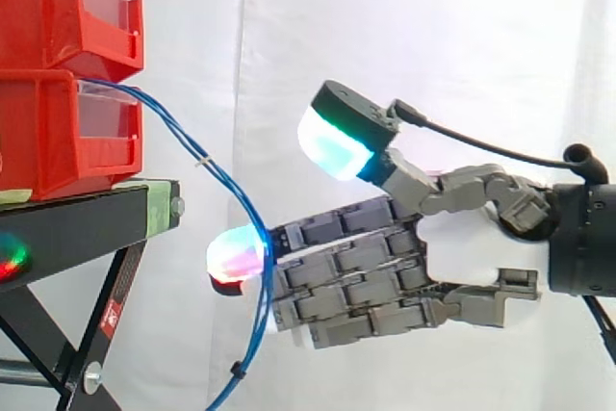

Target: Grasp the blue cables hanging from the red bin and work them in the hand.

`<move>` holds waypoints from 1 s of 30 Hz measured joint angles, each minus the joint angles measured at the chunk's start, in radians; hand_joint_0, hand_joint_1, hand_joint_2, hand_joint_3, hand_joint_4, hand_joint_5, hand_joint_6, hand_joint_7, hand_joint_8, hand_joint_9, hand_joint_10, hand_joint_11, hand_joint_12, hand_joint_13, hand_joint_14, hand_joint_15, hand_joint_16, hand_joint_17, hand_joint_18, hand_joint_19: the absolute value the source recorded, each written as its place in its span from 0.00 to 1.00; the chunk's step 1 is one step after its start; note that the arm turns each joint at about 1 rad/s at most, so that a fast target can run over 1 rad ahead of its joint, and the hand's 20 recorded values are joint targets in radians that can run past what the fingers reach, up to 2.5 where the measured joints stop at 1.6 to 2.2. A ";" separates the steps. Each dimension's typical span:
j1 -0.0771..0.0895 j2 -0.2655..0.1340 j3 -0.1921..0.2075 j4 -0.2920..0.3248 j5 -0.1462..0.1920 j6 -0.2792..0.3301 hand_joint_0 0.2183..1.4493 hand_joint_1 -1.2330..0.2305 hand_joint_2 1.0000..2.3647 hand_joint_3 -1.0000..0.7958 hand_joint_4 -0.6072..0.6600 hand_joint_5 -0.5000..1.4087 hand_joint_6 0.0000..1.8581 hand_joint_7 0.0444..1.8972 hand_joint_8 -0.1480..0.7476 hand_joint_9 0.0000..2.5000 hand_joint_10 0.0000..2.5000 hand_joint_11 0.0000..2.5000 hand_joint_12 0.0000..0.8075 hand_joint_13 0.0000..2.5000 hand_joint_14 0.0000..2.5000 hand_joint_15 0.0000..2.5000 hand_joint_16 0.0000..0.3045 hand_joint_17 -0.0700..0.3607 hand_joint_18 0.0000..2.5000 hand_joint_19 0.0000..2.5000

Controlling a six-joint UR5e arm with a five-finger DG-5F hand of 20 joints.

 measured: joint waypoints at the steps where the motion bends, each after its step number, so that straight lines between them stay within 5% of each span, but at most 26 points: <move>1: 0.001 -0.004 0.008 0.001 -0.002 -0.006 0.43 0.52 0.00 0.00 0.67 0.27 0.00 0.40 0.48 0.00 0.00 0.12 0.48 0.06 0.01 0.15 0.22 0.51 0.00 0.12; 7: 0.002 -0.008 0.025 0.005 -0.006 -0.047 0.42 0.50 0.00 0.00 0.67 0.29 0.00 0.39 0.54 0.08 0.00 0.18 0.50 0.07 0.00 0.14 0.23 0.52 0.01 0.11; 13: 0.001 -0.009 0.027 0.005 -0.006 -0.060 0.45 0.49 0.00 0.00 0.68 0.29 0.00 0.39 0.58 0.38 0.01 0.41 0.54 0.21 0.01 0.17 0.22 0.52 0.12 0.10; 19: 0.002 -0.009 0.058 0.001 -0.005 -0.082 0.47 0.49 0.00 0.00 0.69 0.29 0.00 0.39 0.50 0.50 0.00 0.73 0.58 0.44 0.01 0.44 0.22 0.51 0.28 0.24; 26: -0.001 -0.007 0.124 -0.097 -0.023 -0.075 0.49 0.47 0.00 0.00 0.71 0.32 0.01 0.42 0.48 0.46 0.47 0.70 0.49 0.58 0.04 0.72 0.21 0.50 0.42 0.40; 27: -0.001 -0.007 0.133 -0.116 -0.030 -0.067 0.50 0.47 0.00 0.00 0.71 0.33 0.01 0.44 0.48 0.45 0.59 0.70 0.49 0.56 0.23 0.68 0.21 0.49 0.44 0.44; 28: -0.003 -0.007 0.146 -0.143 -0.041 -0.054 0.50 0.47 0.00 0.00 0.71 0.33 0.01 0.44 0.48 0.44 0.62 0.69 0.48 0.56 0.24 0.69 0.20 0.49 0.45 0.45; 29: -0.005 -0.007 0.161 -0.171 -0.055 -0.039 0.50 0.47 0.00 0.01 0.72 0.34 0.01 0.46 0.48 0.43 0.64 0.75 0.48 0.53 0.37 0.65 0.20 0.48 0.46 0.48; 30: -0.006 -0.007 0.169 -0.185 -0.061 -0.031 0.51 0.47 0.00 0.01 0.72 0.35 0.01 0.48 0.50 0.38 0.80 0.73 0.48 0.51 0.51 0.62 0.20 0.48 0.47 0.49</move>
